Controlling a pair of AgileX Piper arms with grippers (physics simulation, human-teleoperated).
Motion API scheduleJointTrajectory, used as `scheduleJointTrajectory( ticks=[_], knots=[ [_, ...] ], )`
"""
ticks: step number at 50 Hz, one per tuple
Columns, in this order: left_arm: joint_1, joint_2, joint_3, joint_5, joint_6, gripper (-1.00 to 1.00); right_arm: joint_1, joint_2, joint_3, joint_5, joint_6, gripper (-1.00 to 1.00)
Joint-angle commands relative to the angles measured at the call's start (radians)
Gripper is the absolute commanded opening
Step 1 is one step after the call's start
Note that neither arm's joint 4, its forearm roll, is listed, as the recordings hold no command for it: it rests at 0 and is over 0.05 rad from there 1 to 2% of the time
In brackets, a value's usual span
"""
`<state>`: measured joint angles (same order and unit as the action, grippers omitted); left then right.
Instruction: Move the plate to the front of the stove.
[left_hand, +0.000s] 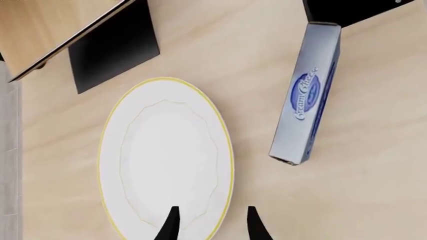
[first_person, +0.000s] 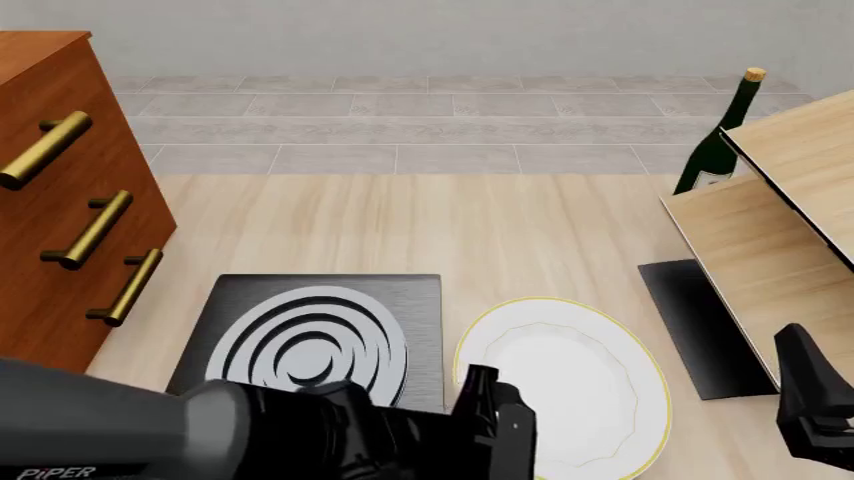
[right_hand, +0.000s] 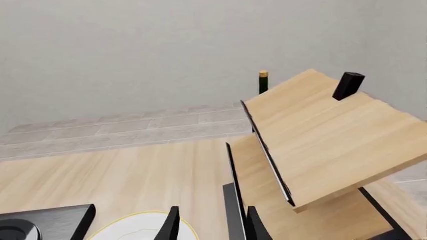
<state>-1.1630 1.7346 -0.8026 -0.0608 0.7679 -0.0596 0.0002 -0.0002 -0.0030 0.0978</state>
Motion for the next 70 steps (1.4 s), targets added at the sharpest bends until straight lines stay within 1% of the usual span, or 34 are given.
scheduleJointTrajectory(
  ticks=[1,20,39,51,56,61,70],
  knots=[
    [-0.007,0.028,-0.013,-0.014,-0.008,1.0,-0.008,0.0,0.0,0.003,0.003,1.0],
    [0.007,0.069,-0.023,-0.035,-0.007,1.0,-0.011,0.0,0.0,0.008,0.01,1.0],
    [0.0,0.131,-0.04,-0.062,-0.018,1.0,-0.017,0.0,0.0,0.008,0.013,1.0],
    [0.02,0.159,-0.043,-0.083,-0.004,1.0,-0.017,0.0,0.0,0.007,0.015,1.0],
    [0.037,0.173,-0.043,-0.095,0.015,1.0,-0.017,0.0,0.0,0.005,0.017,1.0],
    [0.038,0.19,-0.057,-0.093,0.007,1.0,-0.014,0.0,0.0,0.006,0.02,1.0],
    [0.065,0.22,-0.062,-0.114,0.027,1.0,-0.019,0.0,0.0,0.007,0.019,1.0]
  ],
)
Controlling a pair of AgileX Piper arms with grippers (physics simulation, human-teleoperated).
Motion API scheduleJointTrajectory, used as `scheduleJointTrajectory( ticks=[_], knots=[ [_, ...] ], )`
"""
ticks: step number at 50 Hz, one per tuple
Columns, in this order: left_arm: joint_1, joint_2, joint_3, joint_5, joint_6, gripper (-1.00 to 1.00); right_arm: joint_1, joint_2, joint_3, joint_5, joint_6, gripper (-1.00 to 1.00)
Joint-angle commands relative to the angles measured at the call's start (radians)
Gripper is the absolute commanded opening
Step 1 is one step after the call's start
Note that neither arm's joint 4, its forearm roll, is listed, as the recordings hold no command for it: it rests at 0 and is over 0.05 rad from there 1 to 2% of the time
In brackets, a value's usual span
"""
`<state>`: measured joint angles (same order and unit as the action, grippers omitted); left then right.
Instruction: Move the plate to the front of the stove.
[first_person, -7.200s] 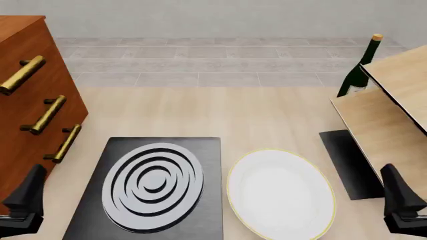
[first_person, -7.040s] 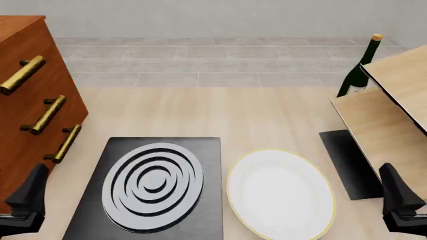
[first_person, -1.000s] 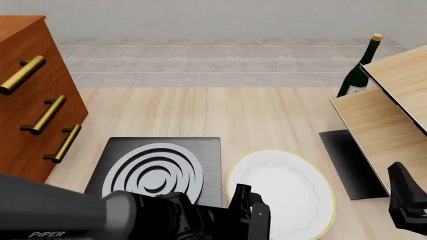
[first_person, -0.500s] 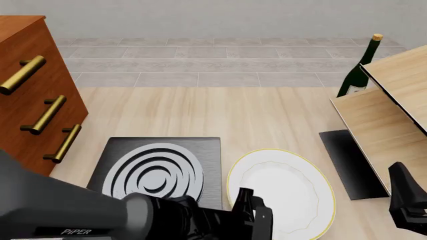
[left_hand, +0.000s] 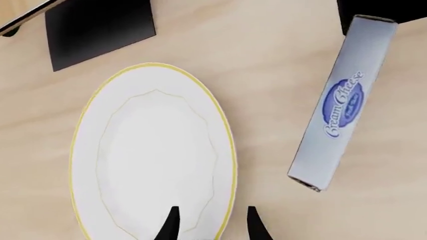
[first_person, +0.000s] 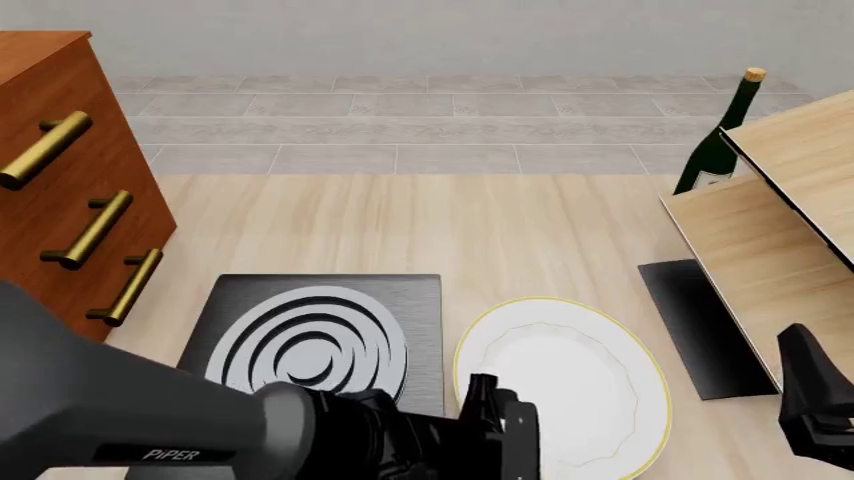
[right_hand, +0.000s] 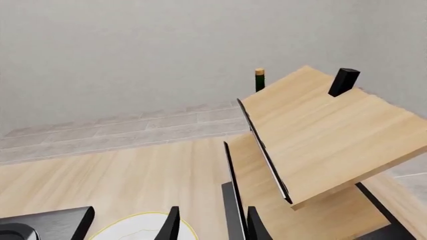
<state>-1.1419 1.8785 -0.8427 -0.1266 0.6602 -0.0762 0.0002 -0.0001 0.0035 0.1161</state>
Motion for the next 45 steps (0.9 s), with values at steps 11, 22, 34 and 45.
scheduleJointTrajectory(
  ticks=[11,22,34,45],
  knots=[
    [0.042,0.074,-0.019,-0.058,0.146,-1.0,-0.003,0.0,0.0,0.003,0.002,1.0],
    [0.037,0.081,-0.021,-0.063,0.149,-1.0,-0.004,0.0,0.0,0.004,0.003,1.0],
    [0.038,0.065,-0.017,-0.056,0.155,-1.0,-0.004,0.0,0.0,0.003,0.003,1.0],
    [0.049,0.035,-0.009,-0.051,0.175,-1.0,0.001,0.0,0.0,-0.001,0.002,1.0]
  ],
)
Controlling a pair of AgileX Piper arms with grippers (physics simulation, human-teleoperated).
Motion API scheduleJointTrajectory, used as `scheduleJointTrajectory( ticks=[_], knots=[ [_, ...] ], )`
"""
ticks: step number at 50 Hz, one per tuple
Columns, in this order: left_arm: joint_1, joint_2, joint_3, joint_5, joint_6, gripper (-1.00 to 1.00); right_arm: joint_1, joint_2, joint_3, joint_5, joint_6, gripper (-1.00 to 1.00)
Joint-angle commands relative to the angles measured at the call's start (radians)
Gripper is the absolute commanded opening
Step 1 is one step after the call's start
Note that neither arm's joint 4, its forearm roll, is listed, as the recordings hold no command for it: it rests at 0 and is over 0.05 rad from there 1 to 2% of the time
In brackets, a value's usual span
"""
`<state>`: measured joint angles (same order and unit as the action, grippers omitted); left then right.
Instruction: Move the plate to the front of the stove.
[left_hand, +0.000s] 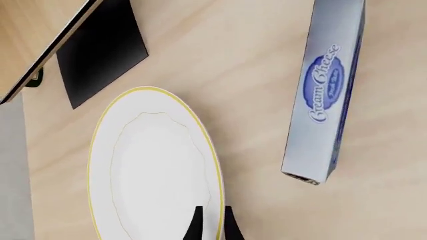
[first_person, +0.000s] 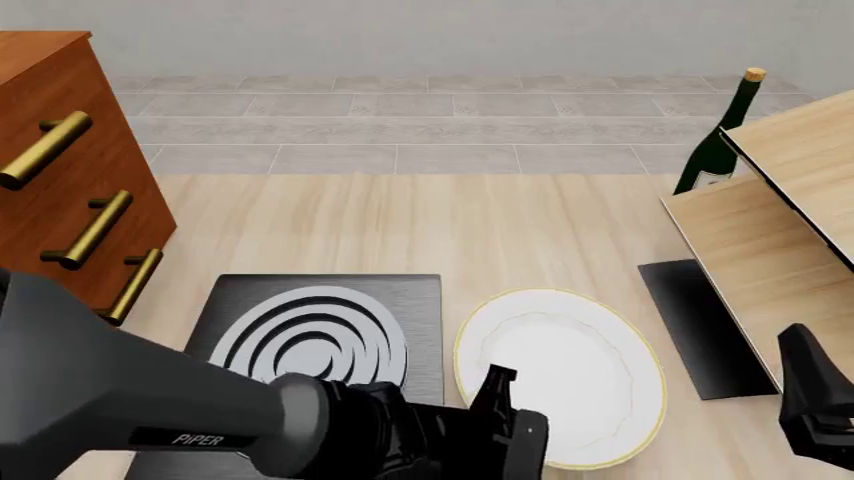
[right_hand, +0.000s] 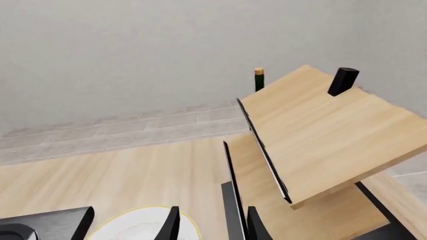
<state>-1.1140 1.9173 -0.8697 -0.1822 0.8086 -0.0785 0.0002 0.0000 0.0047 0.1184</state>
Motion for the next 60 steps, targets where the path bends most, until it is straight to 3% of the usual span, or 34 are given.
scheduleJointTrajectory(
  ticks=[1,18,60],
  knots=[
    [0.021,-0.007,0.017,0.009,0.022,-1.0,0.003,0.0,0.0,-0.001,-0.002,1.0],
    [0.04,-0.105,0.003,0.057,0.048,-1.0,0.003,0.0,0.0,-0.006,0.0,1.0],
    [-0.006,-0.307,-0.05,0.181,0.054,-1.0,0.007,0.0,0.0,-0.023,-0.001,1.0]
  ],
)
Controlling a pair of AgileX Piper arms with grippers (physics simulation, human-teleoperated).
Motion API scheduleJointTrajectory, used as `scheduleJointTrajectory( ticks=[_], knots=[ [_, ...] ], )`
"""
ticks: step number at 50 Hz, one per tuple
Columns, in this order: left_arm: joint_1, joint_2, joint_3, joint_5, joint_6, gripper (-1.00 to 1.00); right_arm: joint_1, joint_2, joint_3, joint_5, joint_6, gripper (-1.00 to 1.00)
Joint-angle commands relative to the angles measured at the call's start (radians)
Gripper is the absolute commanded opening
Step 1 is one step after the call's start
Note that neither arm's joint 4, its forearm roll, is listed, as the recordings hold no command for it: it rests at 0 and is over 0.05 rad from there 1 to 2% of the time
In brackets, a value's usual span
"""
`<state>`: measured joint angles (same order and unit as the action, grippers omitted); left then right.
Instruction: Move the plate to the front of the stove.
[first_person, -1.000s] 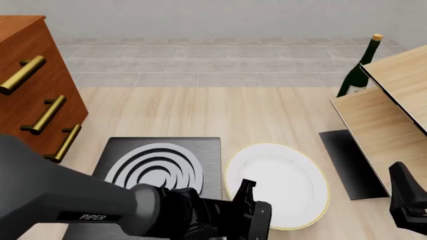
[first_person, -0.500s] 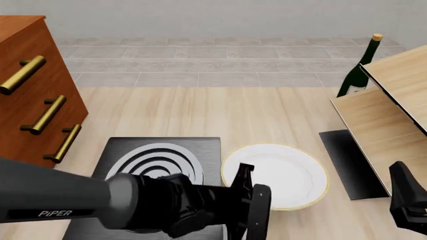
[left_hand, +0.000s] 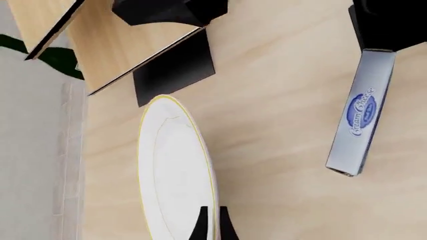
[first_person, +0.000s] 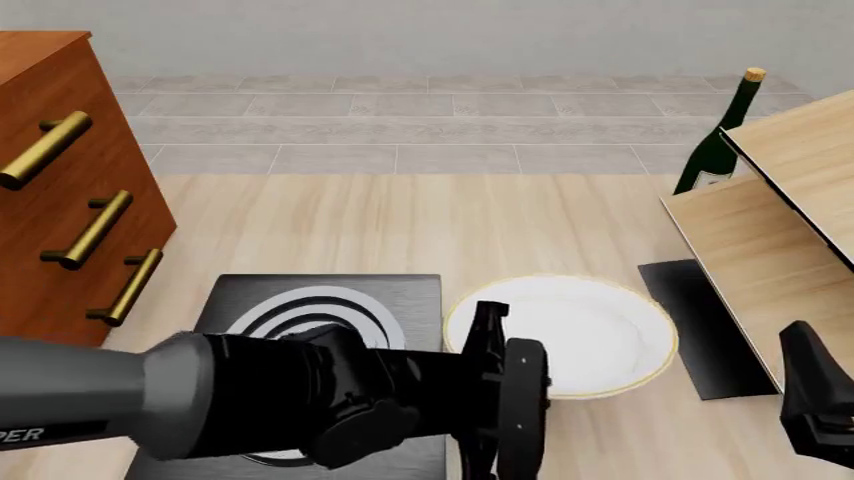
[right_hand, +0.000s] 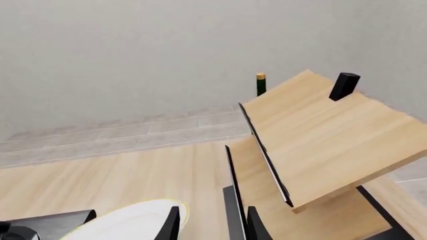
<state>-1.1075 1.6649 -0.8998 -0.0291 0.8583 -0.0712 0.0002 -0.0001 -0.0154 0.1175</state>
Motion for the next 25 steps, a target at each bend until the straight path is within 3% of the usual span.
scheduleJointTrajectory(
  ticks=[1,25],
  knots=[
    [-0.012,-0.058,-0.021,0.03,0.005,-1.0,0.0,0.0,0.0,-0.004,-0.001,1.0],
    [-0.045,-0.209,-0.045,0.074,0.031,-1.0,0.002,0.0,0.0,-0.016,0.0,1.0]
  ],
)
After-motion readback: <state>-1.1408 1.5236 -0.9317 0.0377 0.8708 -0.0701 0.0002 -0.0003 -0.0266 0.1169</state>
